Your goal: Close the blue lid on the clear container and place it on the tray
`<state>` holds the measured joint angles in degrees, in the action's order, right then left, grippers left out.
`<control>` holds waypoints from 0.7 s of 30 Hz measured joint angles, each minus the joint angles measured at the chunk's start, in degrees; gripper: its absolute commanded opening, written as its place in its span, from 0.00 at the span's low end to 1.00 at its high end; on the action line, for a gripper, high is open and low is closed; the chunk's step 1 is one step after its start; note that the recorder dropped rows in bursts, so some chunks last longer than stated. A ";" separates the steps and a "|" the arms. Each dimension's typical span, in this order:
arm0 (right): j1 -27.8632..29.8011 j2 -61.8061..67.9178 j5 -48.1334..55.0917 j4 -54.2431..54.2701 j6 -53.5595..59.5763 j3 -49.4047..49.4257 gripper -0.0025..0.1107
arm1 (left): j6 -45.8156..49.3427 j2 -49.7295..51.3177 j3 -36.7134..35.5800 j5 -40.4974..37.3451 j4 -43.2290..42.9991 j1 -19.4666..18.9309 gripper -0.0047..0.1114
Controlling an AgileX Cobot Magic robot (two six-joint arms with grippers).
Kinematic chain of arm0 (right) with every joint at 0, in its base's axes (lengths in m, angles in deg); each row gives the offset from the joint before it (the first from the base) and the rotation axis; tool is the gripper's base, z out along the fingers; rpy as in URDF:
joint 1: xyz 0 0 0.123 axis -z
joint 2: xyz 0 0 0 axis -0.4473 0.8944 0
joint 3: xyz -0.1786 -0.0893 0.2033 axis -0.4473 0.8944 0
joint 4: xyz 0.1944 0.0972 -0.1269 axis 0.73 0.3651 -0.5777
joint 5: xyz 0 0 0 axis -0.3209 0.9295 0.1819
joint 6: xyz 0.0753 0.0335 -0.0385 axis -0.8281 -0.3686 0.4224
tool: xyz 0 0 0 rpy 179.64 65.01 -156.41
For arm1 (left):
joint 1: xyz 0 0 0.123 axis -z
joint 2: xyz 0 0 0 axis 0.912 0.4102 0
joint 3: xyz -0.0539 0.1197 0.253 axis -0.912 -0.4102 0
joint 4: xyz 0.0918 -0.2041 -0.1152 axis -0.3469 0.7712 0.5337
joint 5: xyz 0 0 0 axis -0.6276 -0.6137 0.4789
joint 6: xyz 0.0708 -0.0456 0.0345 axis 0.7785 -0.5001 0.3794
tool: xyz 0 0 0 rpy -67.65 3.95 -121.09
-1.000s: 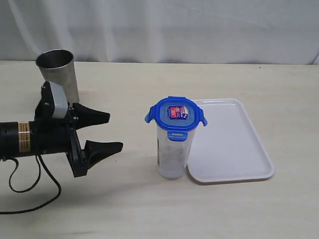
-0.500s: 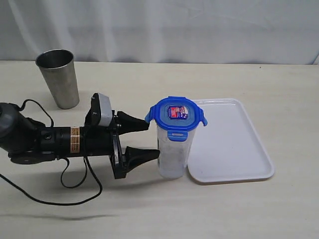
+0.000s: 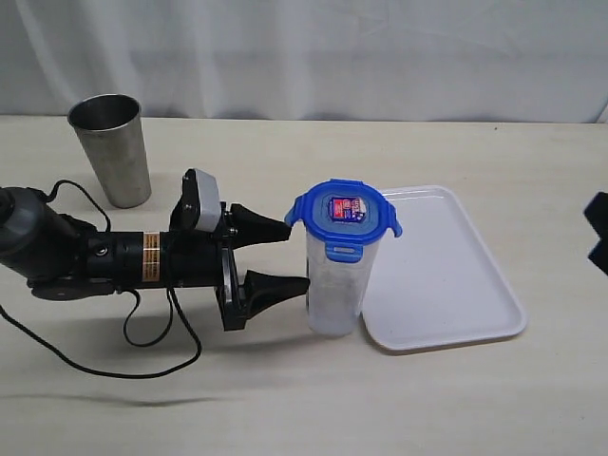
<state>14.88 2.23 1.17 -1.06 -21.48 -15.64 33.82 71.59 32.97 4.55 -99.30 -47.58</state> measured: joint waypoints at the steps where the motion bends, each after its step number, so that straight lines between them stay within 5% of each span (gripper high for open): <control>1: -0.88 1.68 0.23 -0.09 0.00 -1.02 0.36 | 0.00 0.00 0.00 0.00 -0.24 0.00 0.70; 21: -2.36 8.45 3.52 -0.48 2.22 -3.60 0.37 | -0.10 0.00 0.00 -2.58 -2.45 0.00 0.78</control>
<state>12.51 10.68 4.70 -1.54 -19.26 -19.24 33.73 71.59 32.97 1.97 -101.75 -47.58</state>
